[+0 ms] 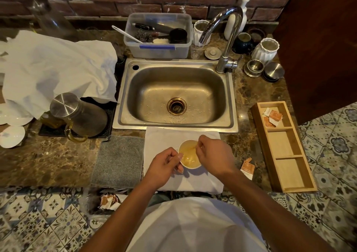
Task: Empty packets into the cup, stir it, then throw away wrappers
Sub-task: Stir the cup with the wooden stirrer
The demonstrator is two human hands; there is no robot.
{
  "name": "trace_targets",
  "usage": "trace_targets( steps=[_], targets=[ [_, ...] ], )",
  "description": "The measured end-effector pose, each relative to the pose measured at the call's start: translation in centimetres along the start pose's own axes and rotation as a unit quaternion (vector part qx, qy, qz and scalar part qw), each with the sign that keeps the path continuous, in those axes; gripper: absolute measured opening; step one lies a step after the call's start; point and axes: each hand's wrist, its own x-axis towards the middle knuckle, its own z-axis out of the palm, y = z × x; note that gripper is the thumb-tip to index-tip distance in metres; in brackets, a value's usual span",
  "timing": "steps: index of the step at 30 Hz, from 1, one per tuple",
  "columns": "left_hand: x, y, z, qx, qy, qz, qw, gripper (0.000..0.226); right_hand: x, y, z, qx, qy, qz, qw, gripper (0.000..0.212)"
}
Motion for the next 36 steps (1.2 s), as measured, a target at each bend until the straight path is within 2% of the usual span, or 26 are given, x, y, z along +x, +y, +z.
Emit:
trace_targets(
  steps=[5, 11, 16, 20, 28, 33, 36],
  targets=[
    [-0.1, 0.1, 0.1, 0.001, 0.011, -0.001, 1.0, 0.026, -1.2, -0.3, -0.3, -0.031, -0.032, -0.001, 0.999, 0.022],
    [0.0, -0.1, -0.1, -0.004, 0.009, 0.0, 1.0, 0.026, -2.3, -1.7, 0.4, -0.013, -0.09, 0.003, 0.996, 0.025],
    [0.1, 0.4, 0.2, -0.004, 0.0, 0.003, 1.0, 0.025, -2.1, -2.0, 0.8, 0.023, -0.058, 0.029, 0.998, 0.022],
    [0.2, 0.5, 0.5, -0.013, -0.011, 0.001, 1.0, 0.027, -1.6, -1.3, 0.6, 0.003, -0.026, 0.059, 0.998, 0.024],
    [0.3, 0.9, 0.6, -0.019, -0.006, -0.001, 1.0, 0.03, -2.3, -0.4, 0.1, -0.013, -0.036, 0.078, 0.996, 0.024],
    [0.3, 1.2, 0.8, -0.003, -0.024, 0.0, 1.0, 0.031, -2.3, -0.3, 0.5, -0.008, -0.01, 0.071, 0.997, 0.025],
    [0.4, 1.2, 0.8, 0.011, -0.029, 0.006, 1.0, 0.032, -2.0, -1.0, 0.7, -0.004, -0.033, 0.054, 0.998, 0.026]
  ],
)
